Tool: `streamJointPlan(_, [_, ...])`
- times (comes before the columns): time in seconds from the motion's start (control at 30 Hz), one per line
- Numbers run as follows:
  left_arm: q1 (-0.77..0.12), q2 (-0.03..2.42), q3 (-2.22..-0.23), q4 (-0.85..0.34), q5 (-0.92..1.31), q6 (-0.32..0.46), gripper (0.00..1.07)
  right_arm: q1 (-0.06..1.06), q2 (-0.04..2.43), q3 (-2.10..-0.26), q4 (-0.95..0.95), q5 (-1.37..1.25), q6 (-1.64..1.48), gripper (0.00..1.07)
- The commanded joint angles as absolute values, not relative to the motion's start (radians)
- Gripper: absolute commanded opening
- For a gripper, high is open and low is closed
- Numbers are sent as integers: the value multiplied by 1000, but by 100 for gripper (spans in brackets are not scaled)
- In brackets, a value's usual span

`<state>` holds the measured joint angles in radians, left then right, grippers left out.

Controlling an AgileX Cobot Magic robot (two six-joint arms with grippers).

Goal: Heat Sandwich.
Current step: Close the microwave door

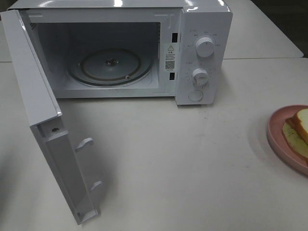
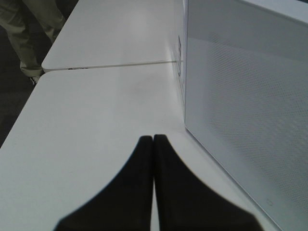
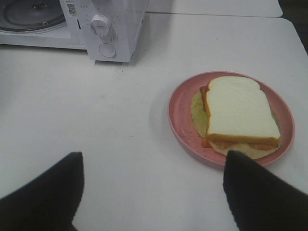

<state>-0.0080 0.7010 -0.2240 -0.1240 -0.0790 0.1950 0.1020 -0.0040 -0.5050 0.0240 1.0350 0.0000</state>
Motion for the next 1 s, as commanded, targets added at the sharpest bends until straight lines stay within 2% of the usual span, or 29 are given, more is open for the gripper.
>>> streamJointPlan(0.03, [-5, 741, -200, -133, -212, 198, 0, 96, -31, -505, 26, 1032, -18, 76])
streamJointPlan(0.13, [-5, 823, -173, -71, -399, 191, 0, 96, -31, -505, 26, 1032, -18, 76])
streamJointPlan(0.23, [-5, 863, -168, -21, -474, 173, 0, 96, -31, -505, 26, 1032, -18, 76])
streamJointPlan(0.33, [-5, 940, -168, 75, -553, 63, 0, 96, -31, -505, 26, 1032, -18, 76])
streamJointPlan(0.37, [-5, 940, -168, 75, -553, 63, 0, 96, -31, -505, 26, 1032, -18, 76])
streamJointPlan(0.43, [-5, 1006, -168, 173, -605, -34, 0, 96, -31, -505, 26, 1032, -18, 76])
streamJointPlan(0.5, [-5, 1031, -168, 219, -631, -62, 0, 96, -31, -505, 26, 1032, -18, 76])
streamJointPlan(0.53, [-5, 1068, -168, 294, -686, -115, 0, 96, -31, -505, 26, 1032, -18, 76])
streamJointPlan(0.63, [-5, 1125, -179, 373, -737, -188, 0, 96, -31, -505, 26, 1032, -18, 76])
streamJointPlan(0.67, [-5, 1125, -179, 373, -737, -188, 0, 96, -31, -505, 26, 1032, -18, 76])
streamJointPlan(0.7, [-5, 1158, -194, 413, -745, -224, 0, 96, -31, -505, 26, 1032, -18, 76])
streamJointPlan(0.87, [-6, 1219, -235, 474, -769, -299, 0, 96, -31, -505, 26, 1032, -18, 76])
streamJointPlan(1.0, [-49, 1261, -255, 475, -755, -304, 0, 96, -31, -505, 26, 1032, -18, 76])
